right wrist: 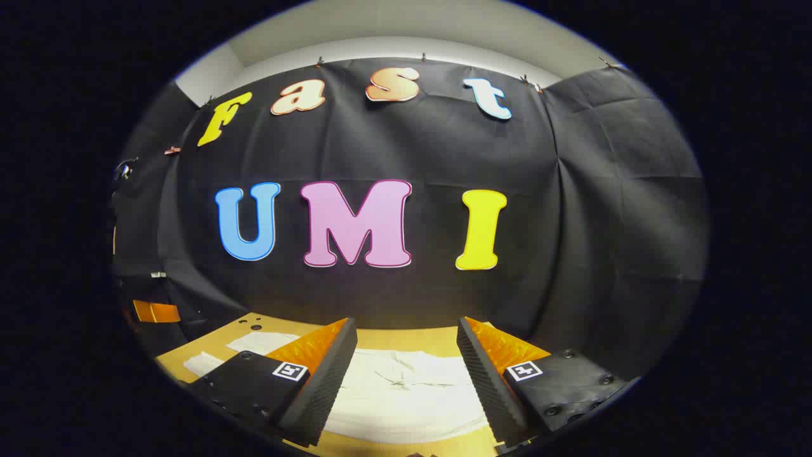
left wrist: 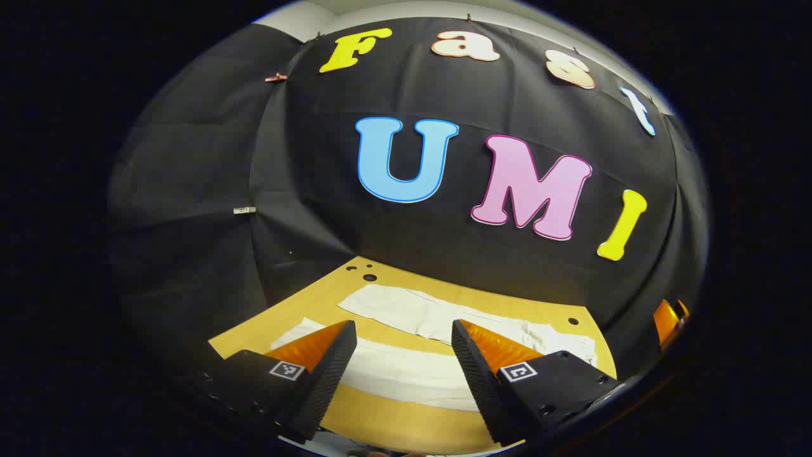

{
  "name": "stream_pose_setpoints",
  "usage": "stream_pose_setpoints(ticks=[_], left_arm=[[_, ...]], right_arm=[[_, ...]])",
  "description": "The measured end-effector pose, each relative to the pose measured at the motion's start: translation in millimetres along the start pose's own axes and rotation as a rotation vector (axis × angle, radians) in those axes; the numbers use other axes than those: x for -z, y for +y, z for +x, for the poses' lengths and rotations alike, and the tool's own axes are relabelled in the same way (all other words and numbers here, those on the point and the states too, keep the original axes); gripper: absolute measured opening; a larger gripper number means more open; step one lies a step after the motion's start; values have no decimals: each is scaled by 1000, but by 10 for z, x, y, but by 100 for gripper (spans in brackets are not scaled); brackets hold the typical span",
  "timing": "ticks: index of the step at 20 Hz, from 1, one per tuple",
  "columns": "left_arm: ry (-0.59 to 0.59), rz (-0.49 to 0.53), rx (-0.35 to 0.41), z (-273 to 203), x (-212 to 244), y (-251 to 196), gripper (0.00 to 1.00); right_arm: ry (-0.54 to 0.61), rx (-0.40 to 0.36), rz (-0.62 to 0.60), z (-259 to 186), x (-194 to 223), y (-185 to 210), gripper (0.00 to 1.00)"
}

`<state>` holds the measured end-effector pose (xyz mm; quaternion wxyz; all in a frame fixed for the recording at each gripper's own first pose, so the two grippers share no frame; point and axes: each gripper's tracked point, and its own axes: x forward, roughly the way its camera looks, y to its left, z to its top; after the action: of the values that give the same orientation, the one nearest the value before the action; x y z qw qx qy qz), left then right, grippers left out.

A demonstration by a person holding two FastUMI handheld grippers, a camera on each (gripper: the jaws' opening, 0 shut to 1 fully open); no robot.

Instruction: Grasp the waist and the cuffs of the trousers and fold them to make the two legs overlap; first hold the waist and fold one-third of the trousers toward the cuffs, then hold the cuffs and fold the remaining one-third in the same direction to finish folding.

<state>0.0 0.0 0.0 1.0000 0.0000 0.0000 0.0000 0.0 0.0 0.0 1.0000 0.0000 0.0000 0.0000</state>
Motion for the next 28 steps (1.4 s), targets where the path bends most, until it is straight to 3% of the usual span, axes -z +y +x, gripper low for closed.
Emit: stream_pose_setpoints(ticks=[3,7,10,12,17,28], left_arm=[[-7,10,-11,179,66,-234,96],[-15,21,9,327,118,-415,96],[-85,116,42,393,7,-550,96],[-66,156,77,437,47,-632,96],[-73,130,115,560,77,-691,96],[-58,193,97,776,236,-668,96]], right_arm=[[35,-28,66,277,104,-86,98],[77,-34,52,549,257,-254,98],[50,-33,27,670,262,-326,98],[76,-33,15,713,384,-342,98],[82,-46,-9,793,518,-304,98],[119,-69,-61,958,702,-307,98]])
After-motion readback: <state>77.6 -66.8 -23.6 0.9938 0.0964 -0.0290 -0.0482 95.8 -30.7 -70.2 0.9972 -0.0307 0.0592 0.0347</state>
